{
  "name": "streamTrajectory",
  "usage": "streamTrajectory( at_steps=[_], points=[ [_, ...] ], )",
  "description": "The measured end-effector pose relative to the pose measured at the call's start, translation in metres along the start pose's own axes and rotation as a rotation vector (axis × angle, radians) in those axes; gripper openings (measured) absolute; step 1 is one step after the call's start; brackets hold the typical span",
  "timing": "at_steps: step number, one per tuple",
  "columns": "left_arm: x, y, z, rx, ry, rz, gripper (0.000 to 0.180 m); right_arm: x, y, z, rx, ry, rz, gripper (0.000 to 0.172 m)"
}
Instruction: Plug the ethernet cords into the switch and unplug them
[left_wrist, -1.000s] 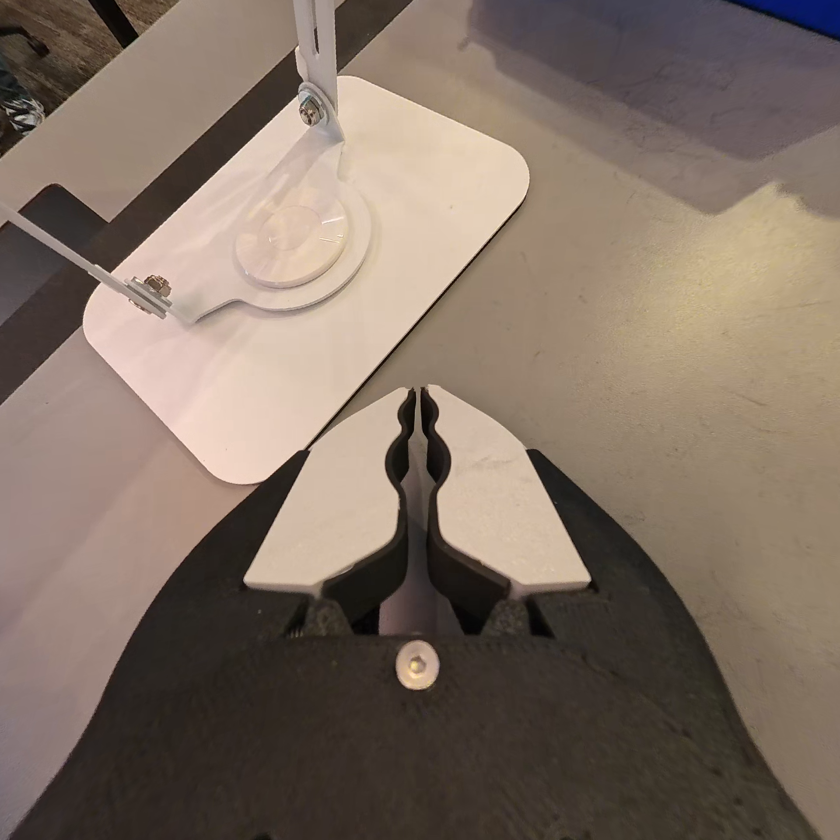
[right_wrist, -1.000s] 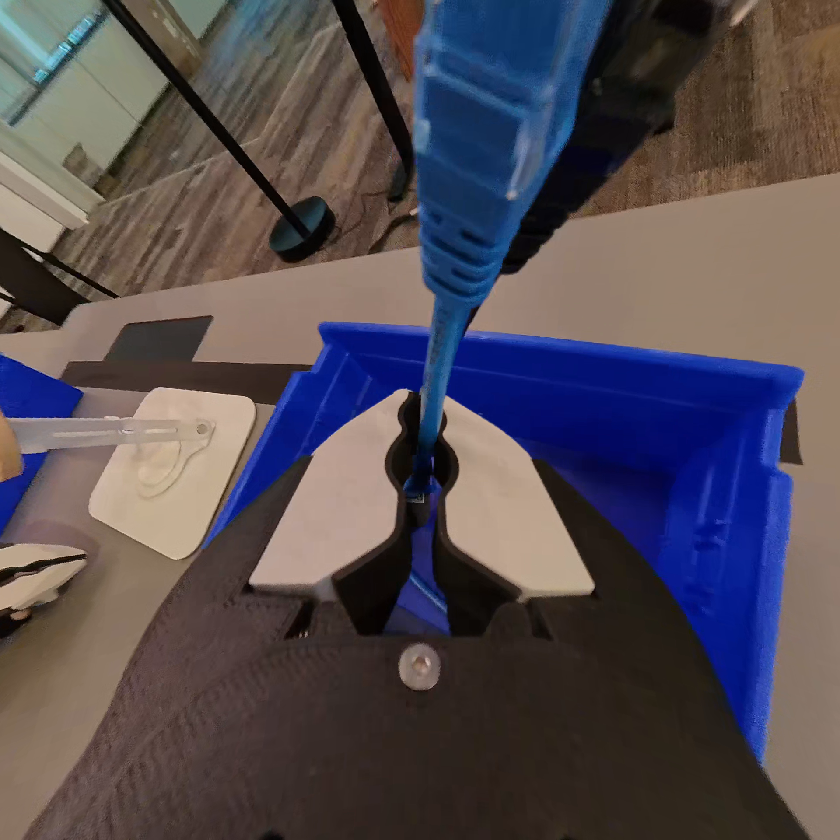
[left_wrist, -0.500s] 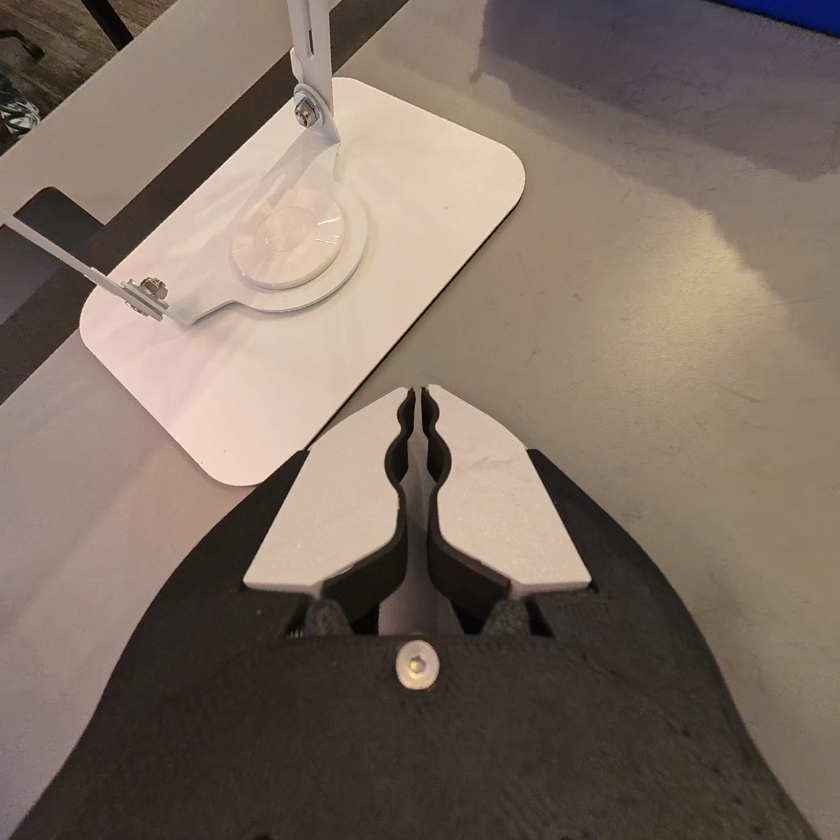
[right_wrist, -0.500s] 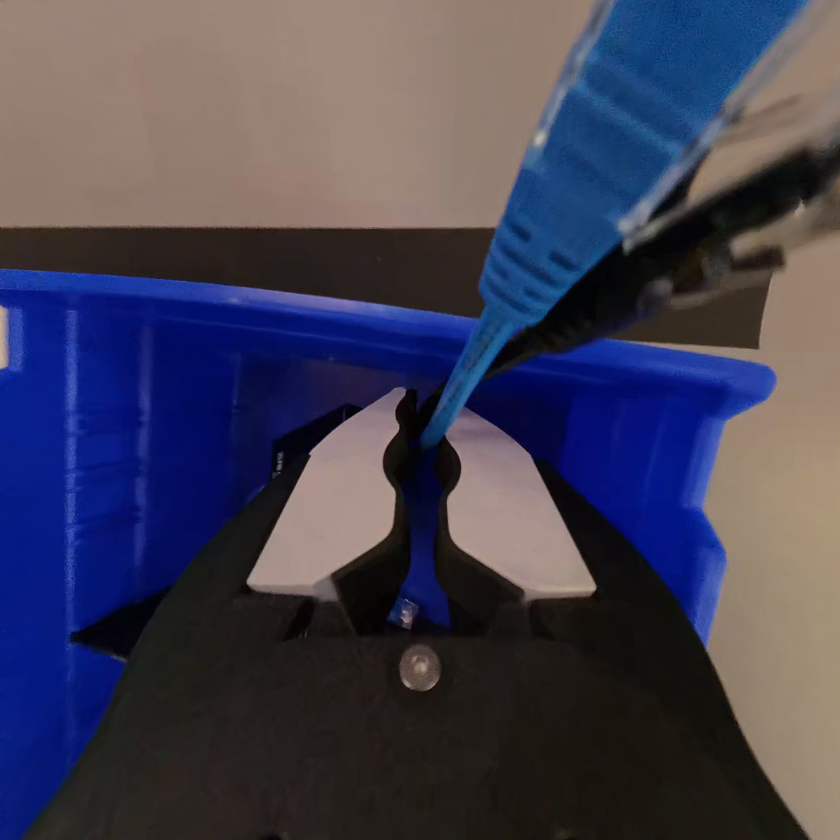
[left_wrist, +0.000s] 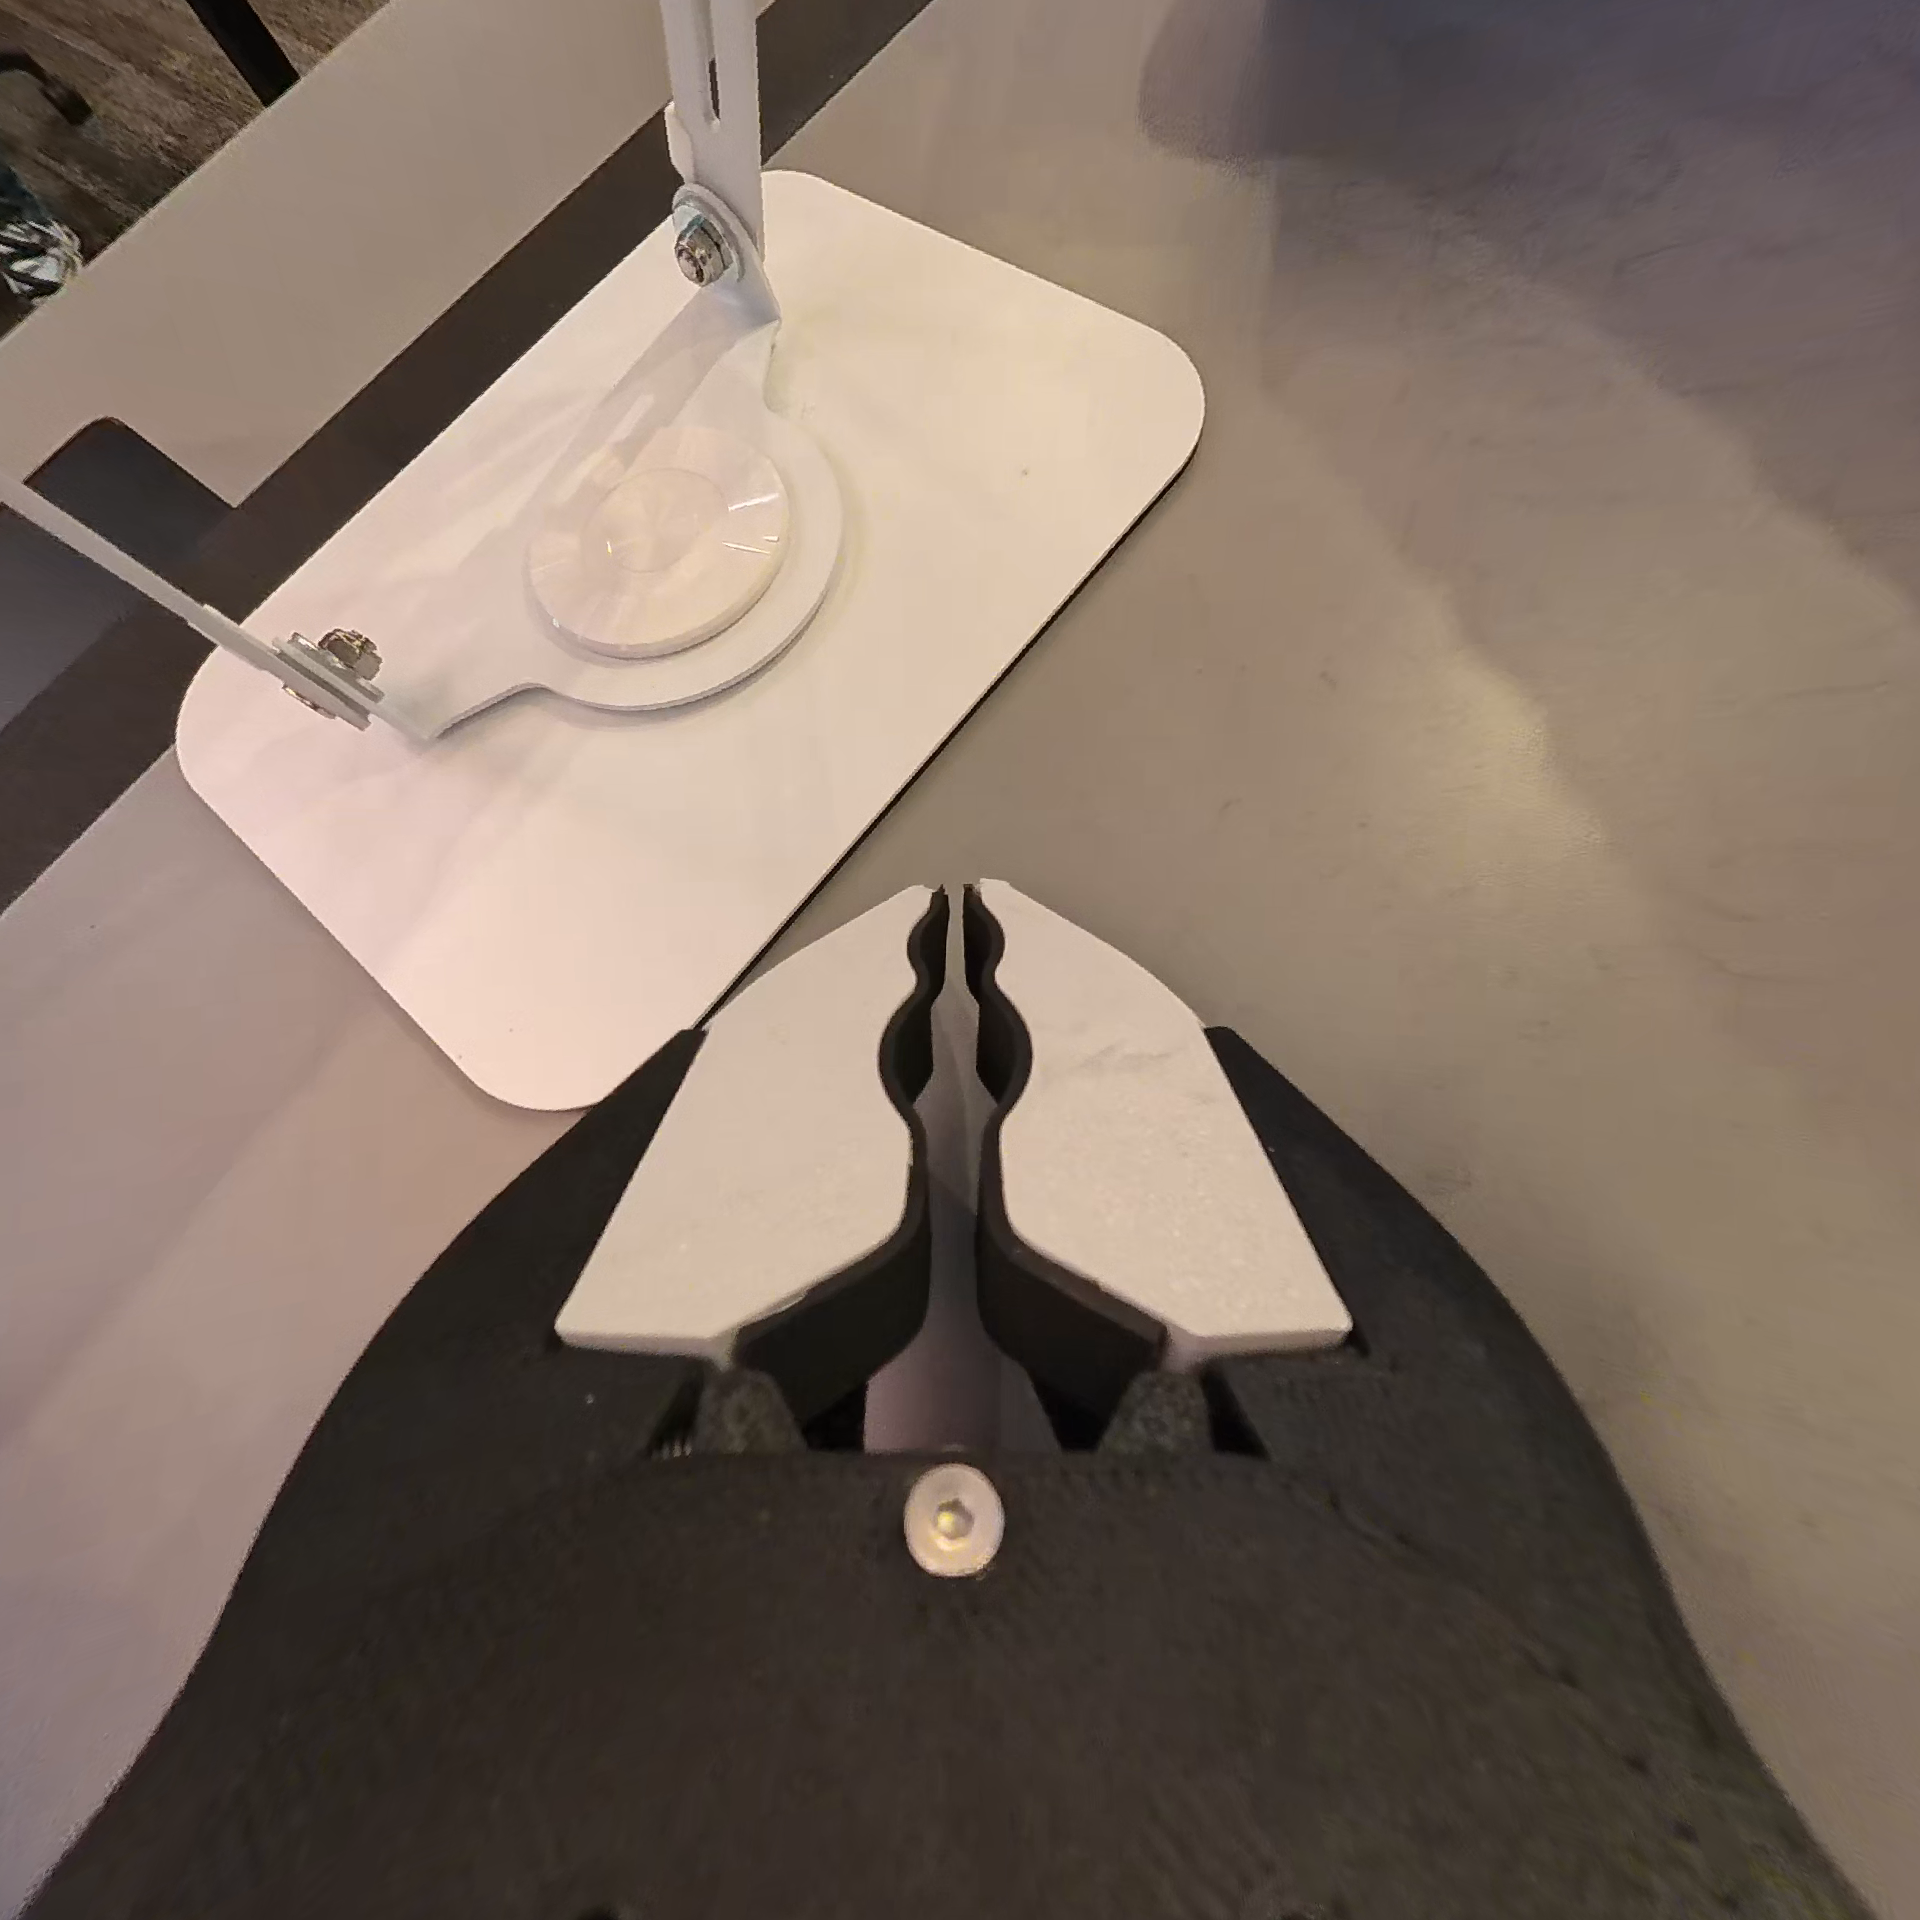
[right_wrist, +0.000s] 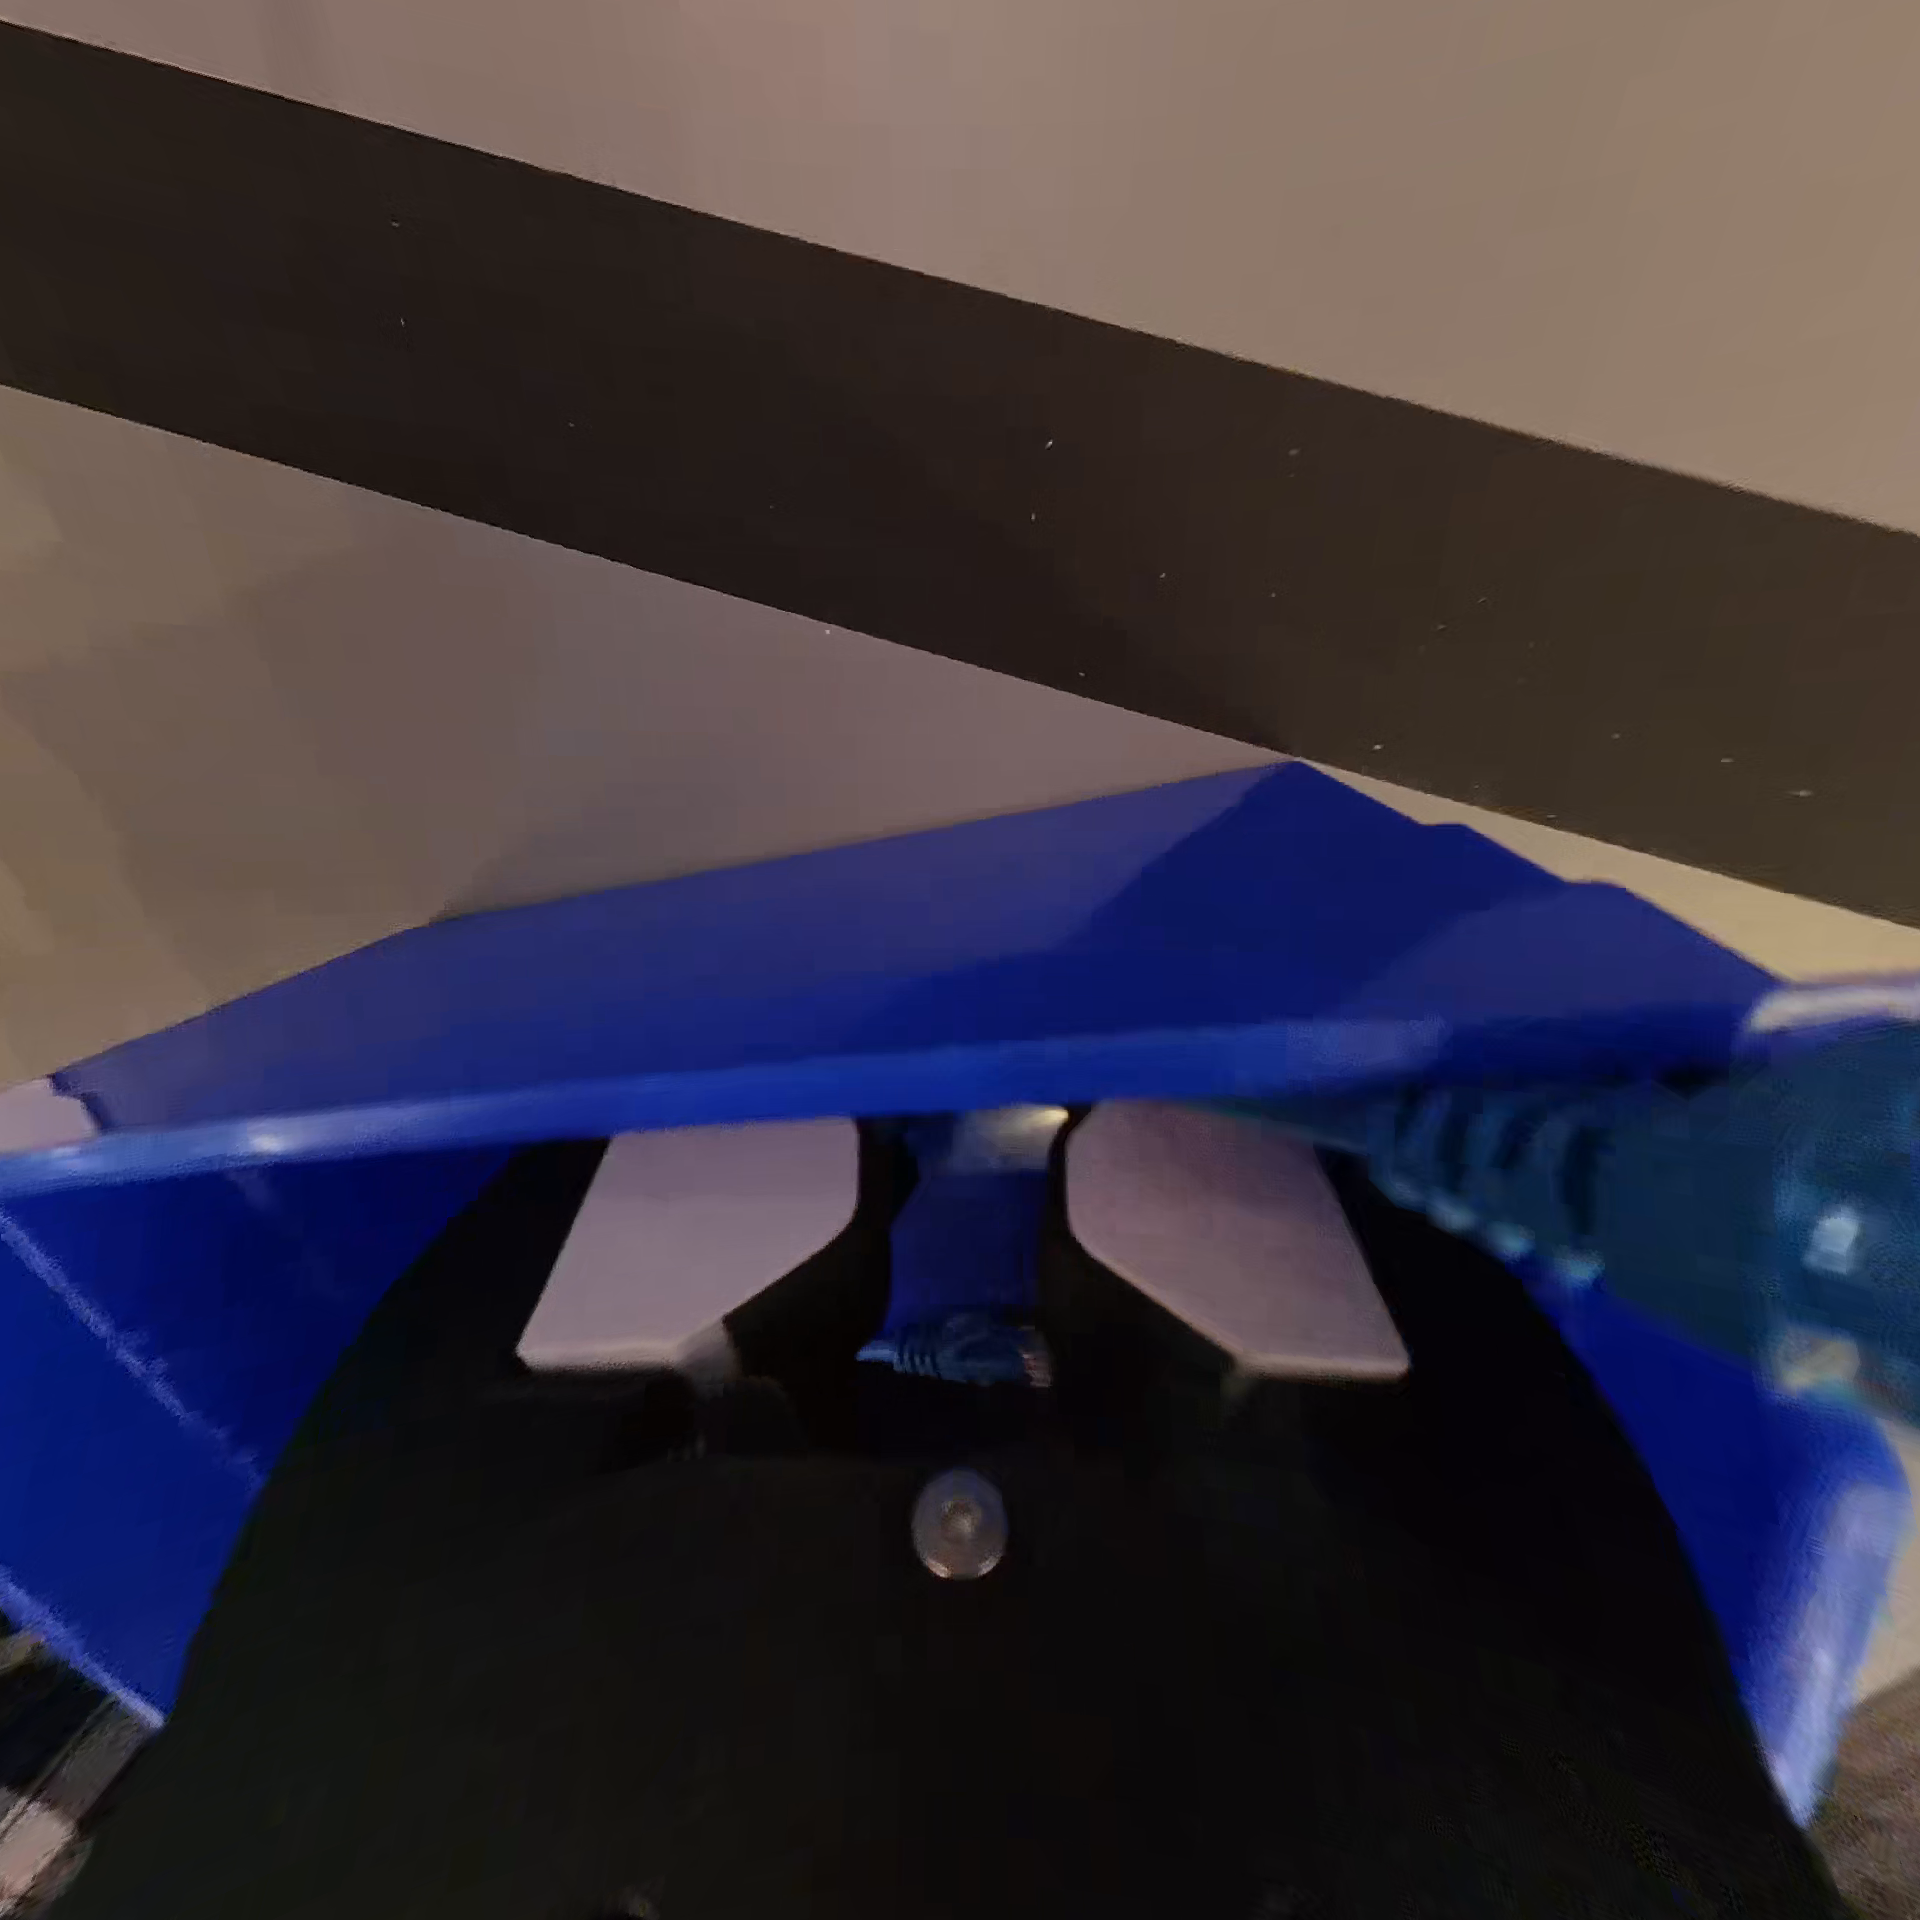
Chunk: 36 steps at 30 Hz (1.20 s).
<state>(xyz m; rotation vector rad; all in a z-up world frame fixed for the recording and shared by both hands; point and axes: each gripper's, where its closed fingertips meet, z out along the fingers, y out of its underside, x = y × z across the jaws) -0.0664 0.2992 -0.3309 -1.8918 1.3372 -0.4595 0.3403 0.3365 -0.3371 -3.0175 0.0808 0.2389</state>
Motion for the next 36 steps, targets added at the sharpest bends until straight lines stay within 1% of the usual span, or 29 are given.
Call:
streamTrajectory(
  at_steps=[1,2,4,5,9,11,13,14,16,17,20,22,23,24,26,29,33,35,36],
  points=[
    [0.0,0.0,0.0,-0.001,0.002,0.001,0.002,0.001,0.0,-0.002,0.0,0.018,-0.01,0.043],
    [0.001,0.0,0.0,-0.003,0.003,0.004,0.002,0.0,0.0,-0.006,0.0,0.015,-0.016,0.052],
    [0.001,0.0,0.001,-0.006,0.004,0.009,0.002,-0.004,0.0,-0.015,0.013,0.007,-0.034,0.066],
    [0.001,0.0,0.001,-0.007,0.004,0.011,0.002,-0.005,0.002,-0.02,0.006,0.014,-0.049,0.076],
    [0.002,0.0,0.001,-0.007,0.006,0.013,0.002,-0.017,0.01,-0.04,0.012,0.004,-0.111,0.097],
    [0.002,0.001,0.001,-0.007,0.006,0.016,0.002,-0.024,0.011,-0.047,0.042,-0.015,-0.127,0.101],
    [0.002,0.001,0.001,-0.011,0.004,0.02,0.002,-0.03,0.013,-0.044,0.048,-0.082,-0.116,0.103],
    [0.002,0.001,0.001,-0.012,0.002,0.022,0.002,-0.028,0.014,-0.039,0.046,-0.086,-0.1,0.105],
    [0.002,0.001,0.001,-0.014,-0.003,0.024,0.002,-0.019,0.016,-0.031,0.054,-0.044,-0.105,0.107],
    [0.002,0.001,0.001,-0.012,-0.004,0.023,0.002,-0.015,0.015,-0.029,0.067,-0.021,-0.104,0.118],
    [0.002,0.001,0.001,-0.012,0.0,0.02,0.002,-0.02,0.013,-0.032,0.118,-0.044,-0.12,0.129],
    [0.003,0.001,0.002,-0.014,0.003,0.024,0.002,-0.023,0.009,-0.042,0.163,-0.073,-0.112,0.128],
    [0.003,0.001,0.002,-0.015,0.004,0.026,0.002,-0.023,0.008,-0.046,0.186,-0.088,-0.105,0.13],
    [0.003,0.001,0.002,-0.015,0.005,0.028,0.002,-0.023,0.009,-0.049,0.185,-0.102,-0.092,0.128],
    [0.003,0.001,0.002,-0.017,0.007,0.028,0.002,-0.021,0.014,-0.052,0.154,-0.09,-0.113,0.125],
    [0.003,0.001,0.002,-0.017,0.008,0.027,0.002,-0.015,0.029,-0.05,0.059,0.007,-0.204,0.124],
    [0.003,0.001,0.002,-0.016,0.007,0.028,0.002,-0.024,0.027,-0.075,0.166,0.0,-0.22,0.114],
    [0.003,0.001,0.002,-0.017,0.007,0.03,0.002,-0.043,0.036,-0.085,0.182,-0.067,-0.287,0.1],
    [0.003,0.001,0.002,-0.017,0.006,0.031,0.002,-0.055,0.047,-0.086,0.152,-0.118,-0.343,0.078]
  ],
)
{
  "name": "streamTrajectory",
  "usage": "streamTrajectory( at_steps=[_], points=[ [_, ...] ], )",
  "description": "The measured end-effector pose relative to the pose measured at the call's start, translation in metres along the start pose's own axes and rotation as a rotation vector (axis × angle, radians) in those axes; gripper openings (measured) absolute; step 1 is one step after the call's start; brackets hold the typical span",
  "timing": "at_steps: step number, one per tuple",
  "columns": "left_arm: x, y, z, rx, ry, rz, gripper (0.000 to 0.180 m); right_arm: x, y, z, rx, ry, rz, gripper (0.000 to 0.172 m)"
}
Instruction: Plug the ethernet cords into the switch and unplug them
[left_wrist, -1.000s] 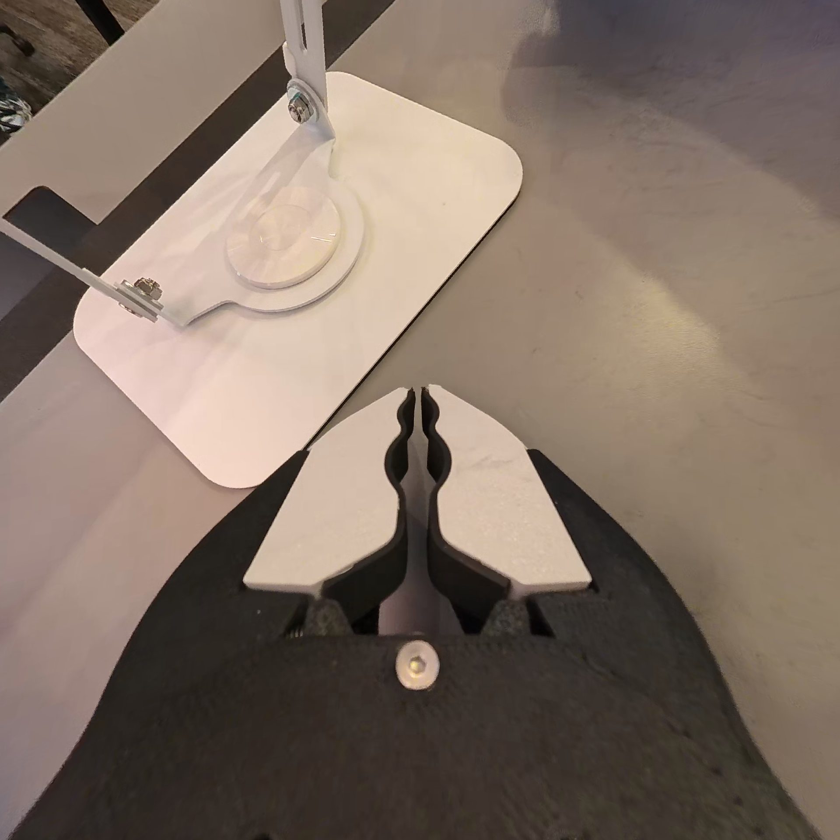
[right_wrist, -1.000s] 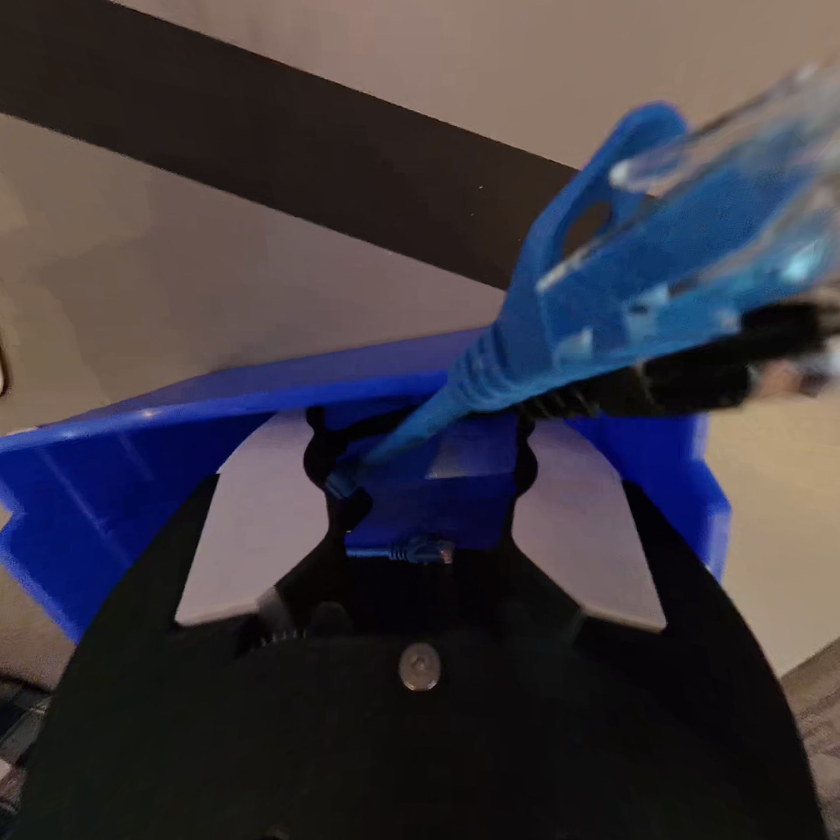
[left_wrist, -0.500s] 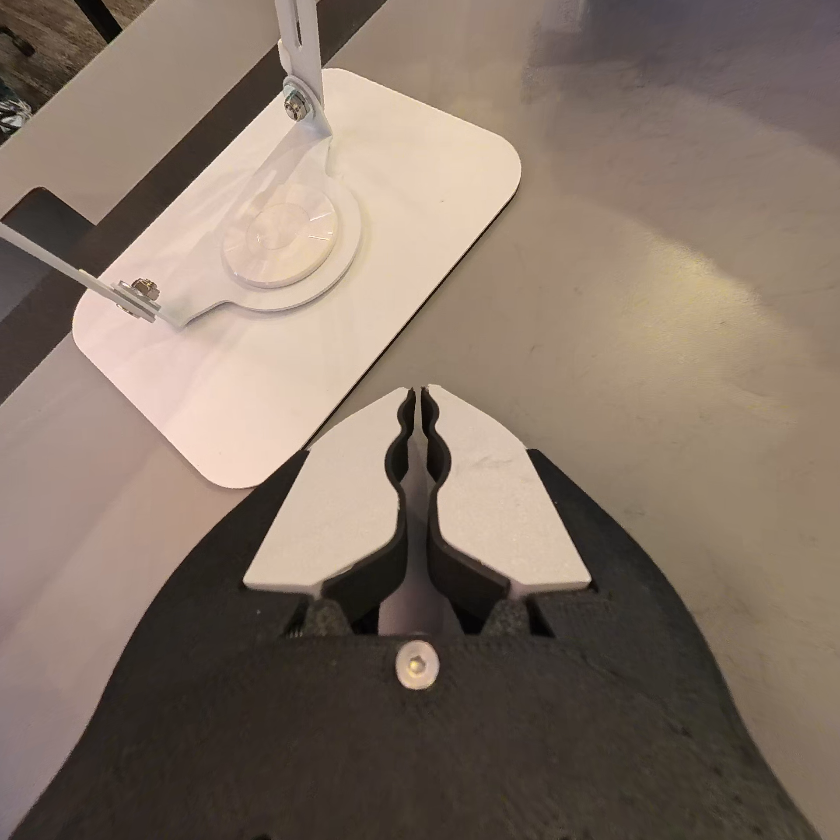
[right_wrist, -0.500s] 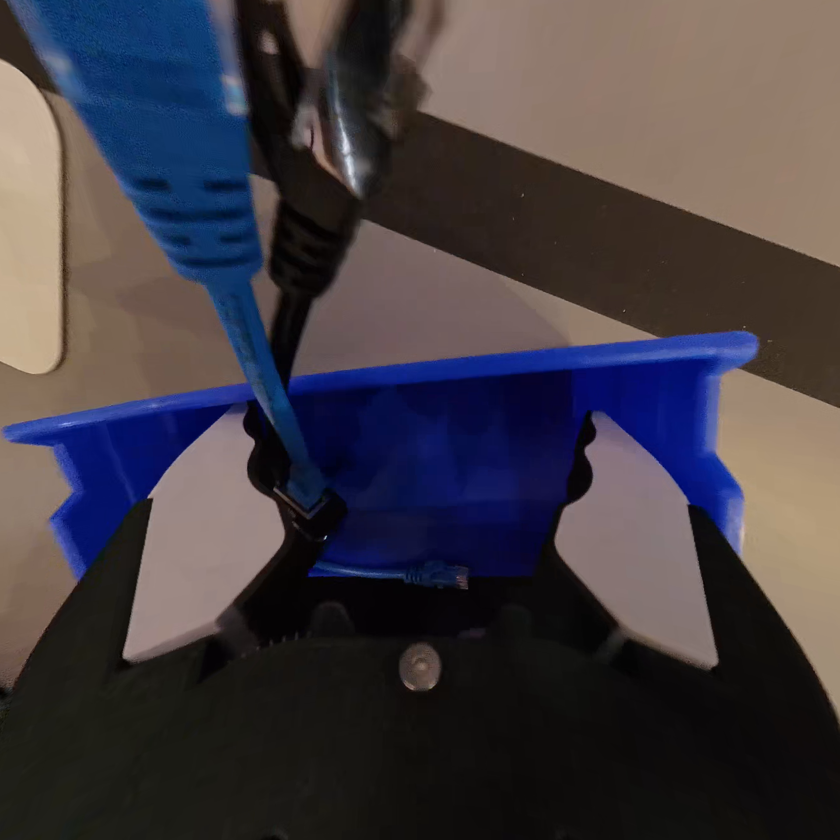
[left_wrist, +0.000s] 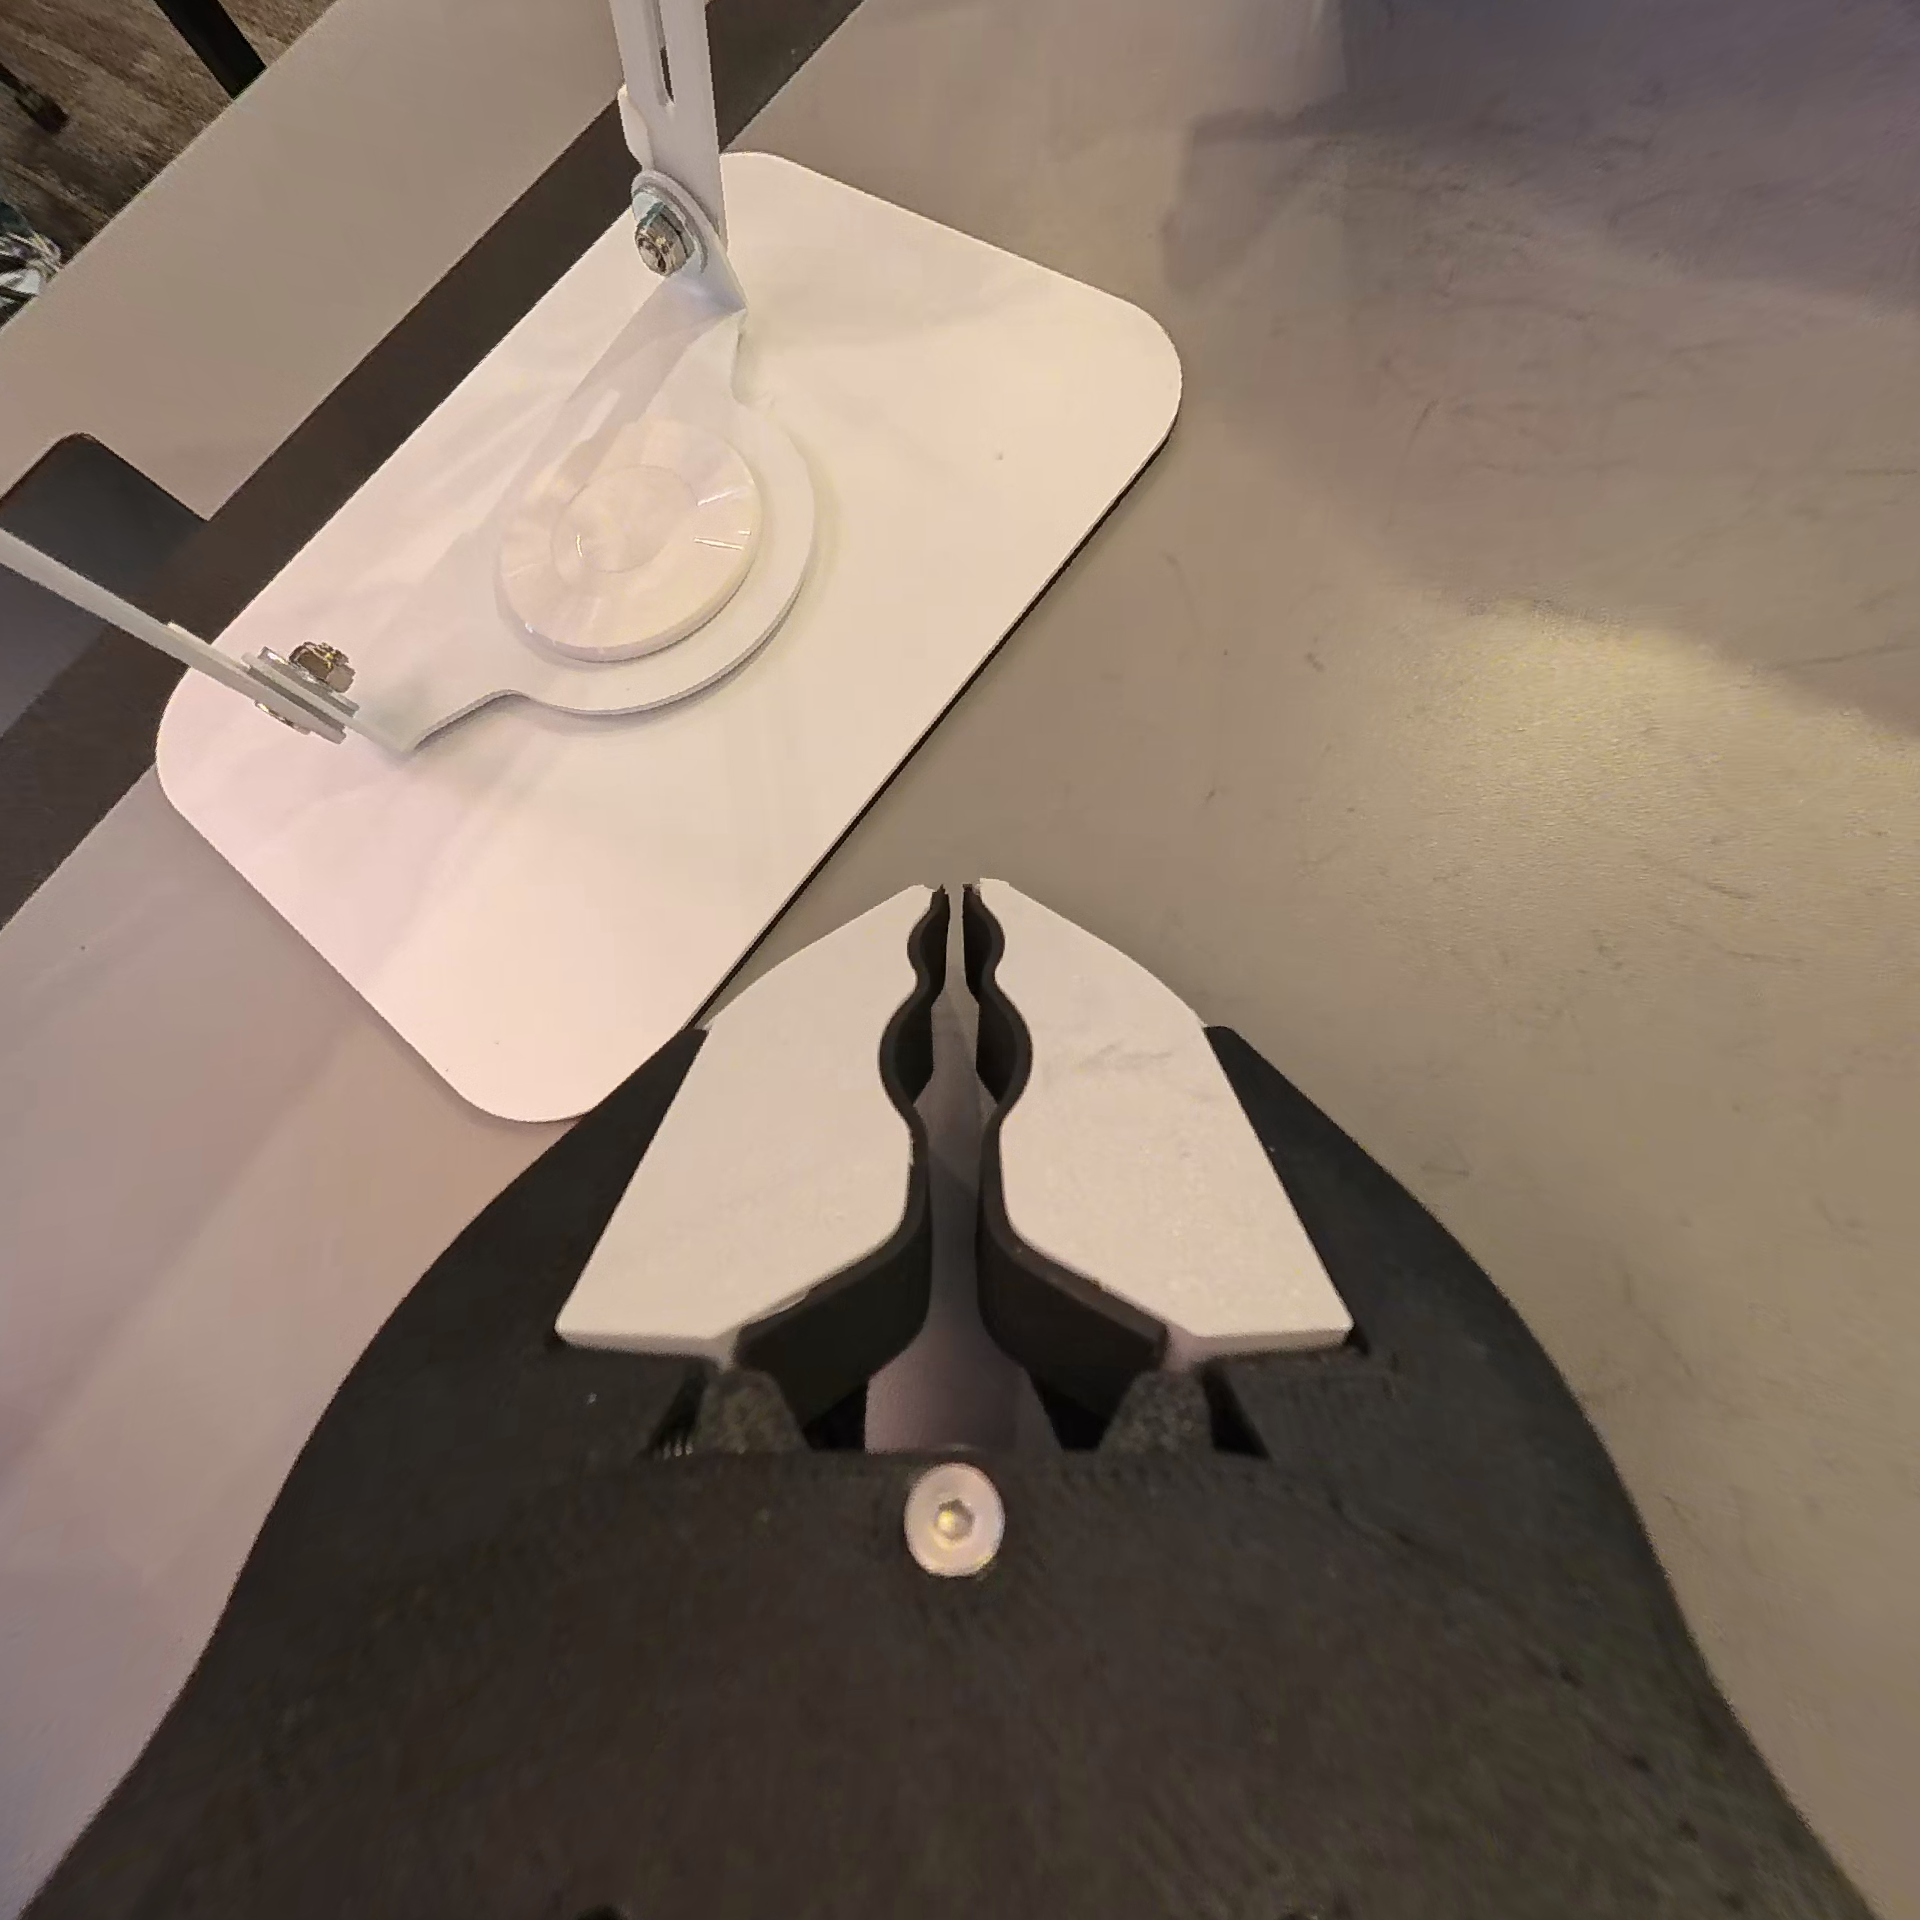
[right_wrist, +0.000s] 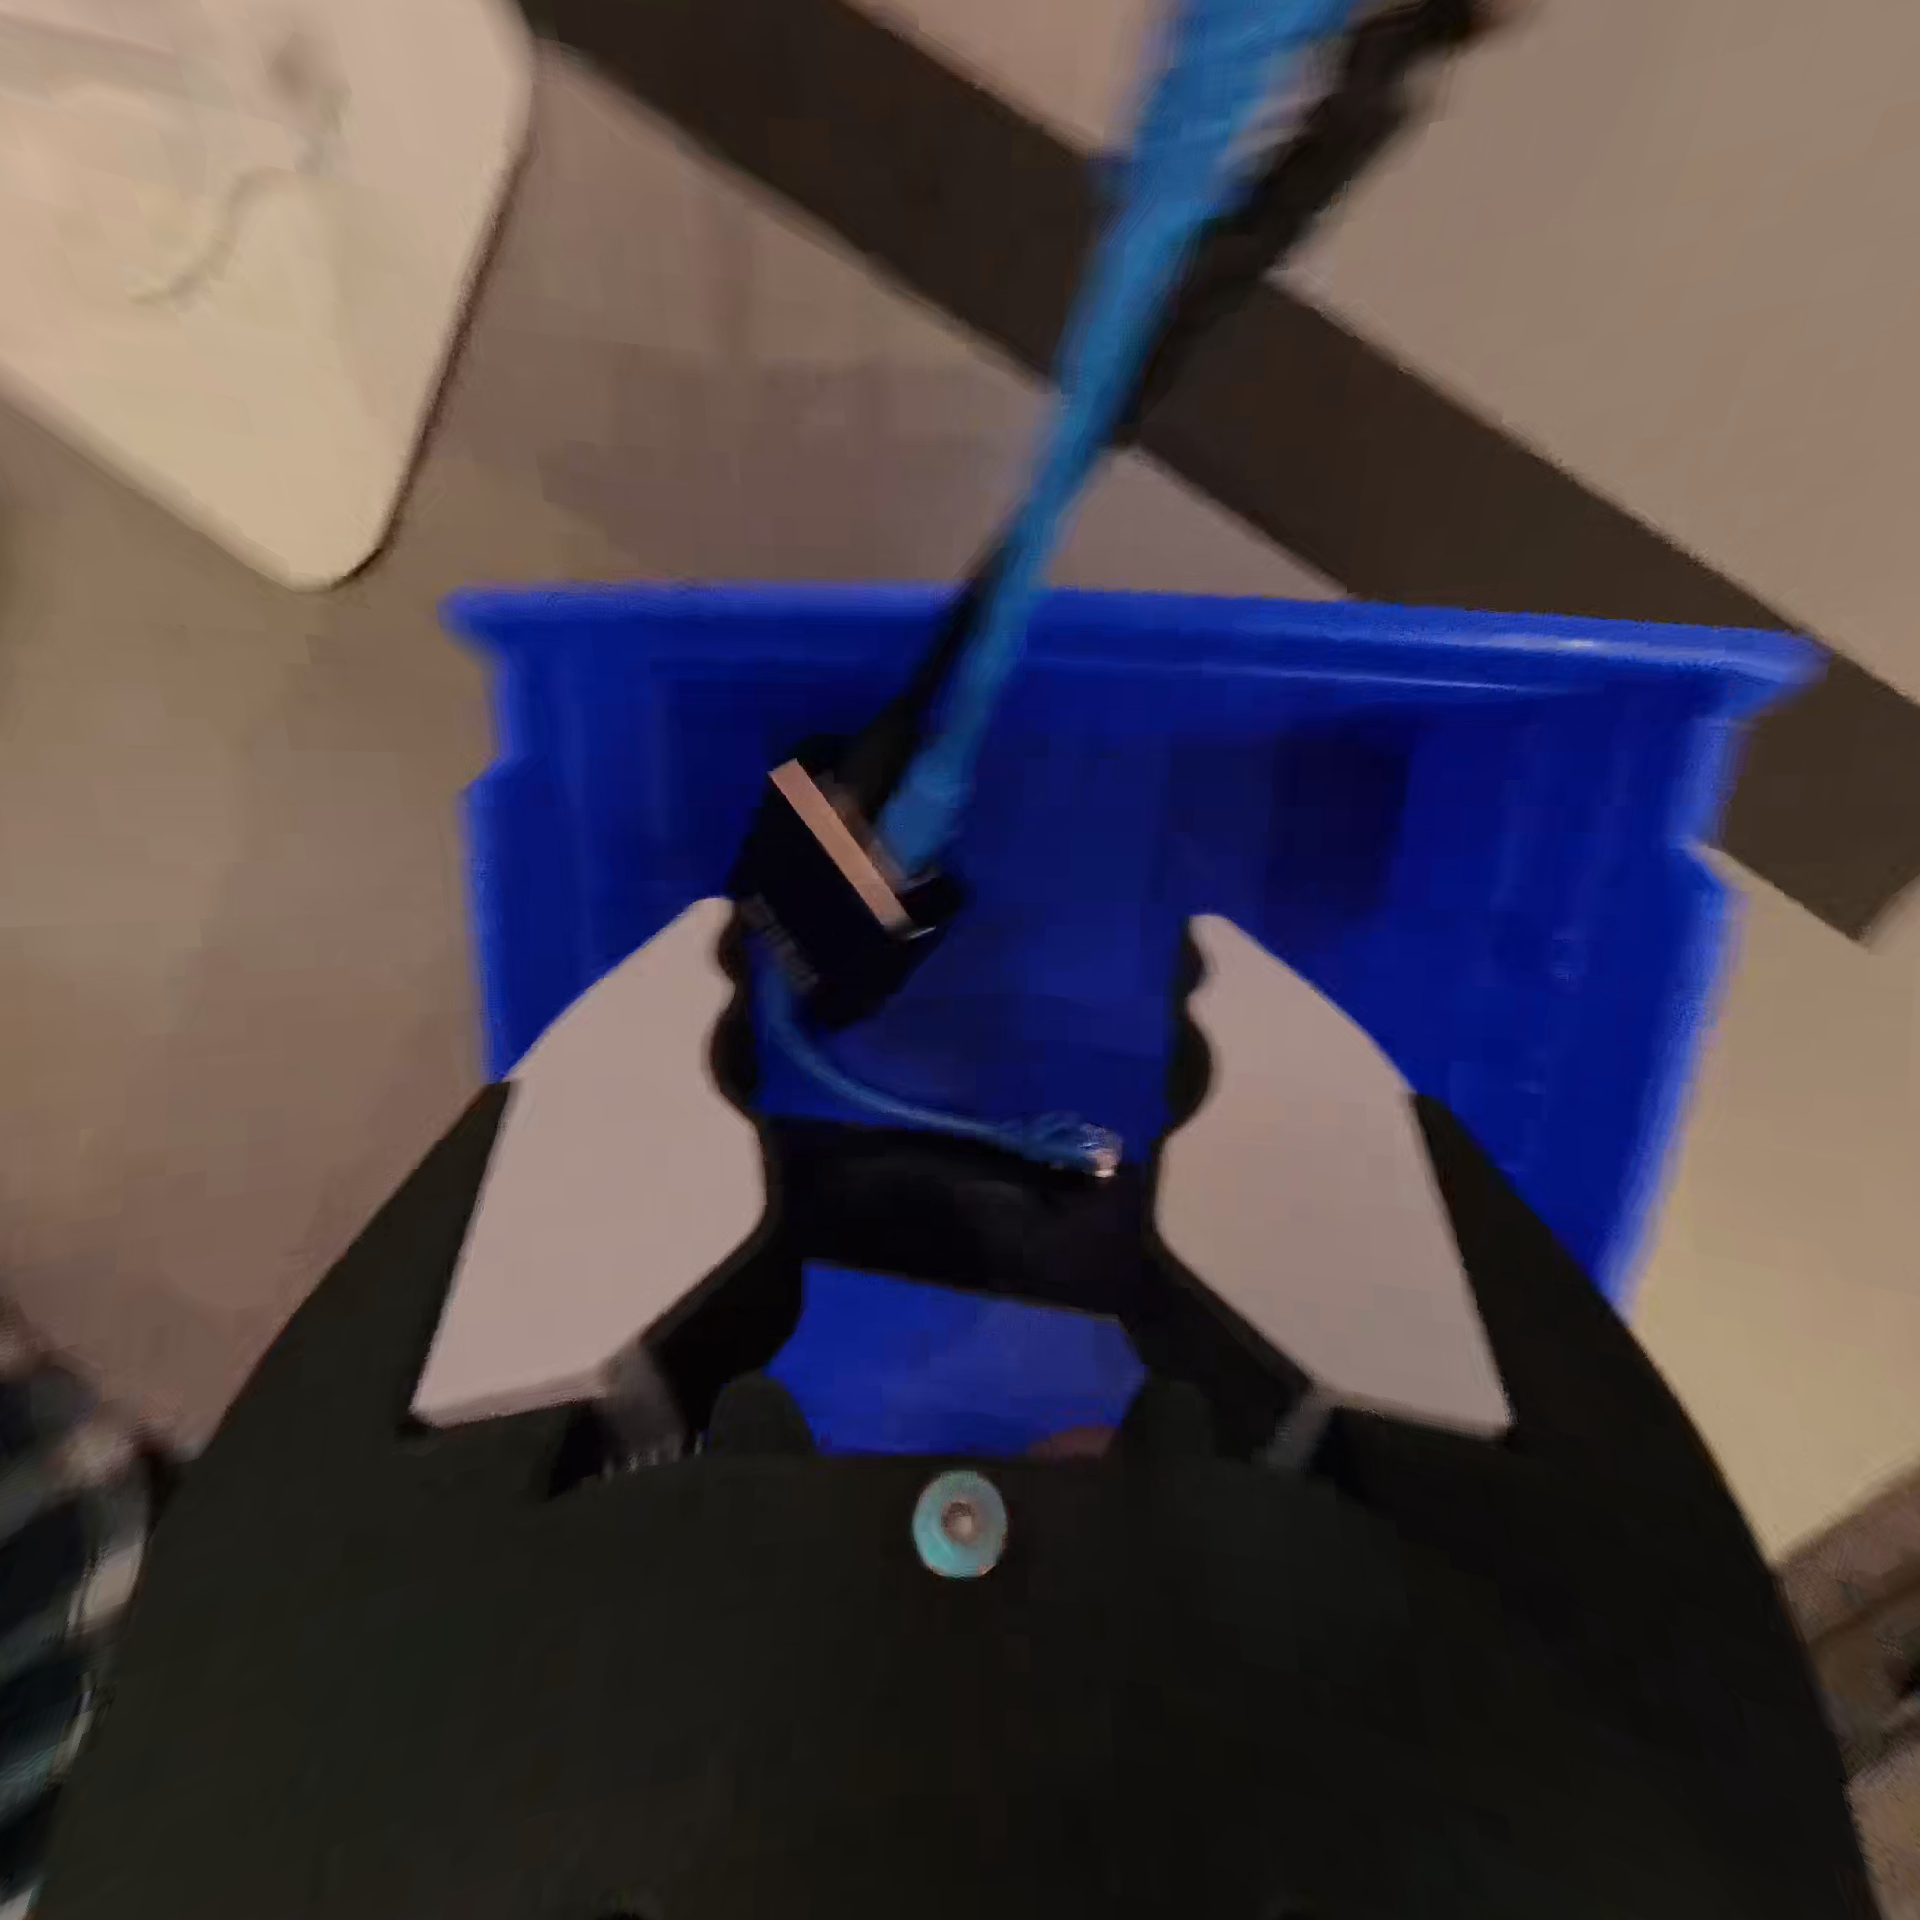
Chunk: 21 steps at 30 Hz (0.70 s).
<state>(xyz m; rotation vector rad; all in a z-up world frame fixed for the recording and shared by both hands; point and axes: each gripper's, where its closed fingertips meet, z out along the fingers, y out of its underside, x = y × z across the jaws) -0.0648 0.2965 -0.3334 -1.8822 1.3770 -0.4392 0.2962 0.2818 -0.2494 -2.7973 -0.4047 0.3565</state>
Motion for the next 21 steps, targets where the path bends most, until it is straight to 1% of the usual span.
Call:
streamTrajectory(
  at_steps=[1,3,5,6,7,8,9,10,11,12,13,16,21],
  points=[
    [0.0,0.0,0.0,-0.001,0.0,0.002,0.002,-0.013,0.009,0.001,-0.037,-0.037,-0.04,0.068],
    [0.0,0.0,0.0,-0.002,-0.002,0.006,0.002,-0.033,0.03,0.003,-0.112,-0.071,-0.091,0.07],
    [0.0,0.0,0.0,-0.001,-0.003,0.006,0.002,-0.059,0.037,-0.001,-0.084,-0.152,-0.116,0.069],
    [0.0,0.0,0.0,-0.001,-0.003,0.006,0.002,-0.07,0.041,-0.001,-0.077,-0.165,-0.144,0.068],
    [0.0,0.0,0.0,-0.003,-0.003,0.007,0.002,-0.083,0.049,0.001,-0.102,-0.194,-0.168,0.066],
    [0.001,0.0,0.0,-0.005,-0.003,0.009,0.002,-0.092,0.059,0.005,-0.153,-0.196,-0.185,0.065],
    [0.001,0.0,0.001,-0.007,-0.005,0.012,0.002,-0.093,0.065,0.01,-0.188,-0.148,-0.202,0.066],
    [0.001,0.001,0.001,-0.009,-0.007,0.015,0.003,-0.094,0.068,0.015,-0.214,-0.117,-0.212,0.059],
    [0.001,0.001,0.001,-0.01,-0.008,0.016,0.003,-0.098,0.071,0.022,-0.232,-0.123,-0.204,0.044],
    [0.001,0.001,0.001,-0.01,-0.01,0.016,0.003,-0.097,0.071,0.029,-0.247,-0.102,-0.196,0.034],
    [0.001,0.001,0.001,-0.009,-0.011,0.015,0.003,-0.091,0.071,0.035,-0.261,-0.057,-0.196,0.02],
    [0.0,0.0,0.0,-0.004,-0.011,0.01,0.003,-0.086,0.059,0.04,-0.245,-0.007,-0.162,0.016],
    [0.001,0.001,0.001,-0.008,-0.011,0.018,0.003,-0.07,0.02,0.05,-0.179,0.033,-0.046,0.014]
  ],
)
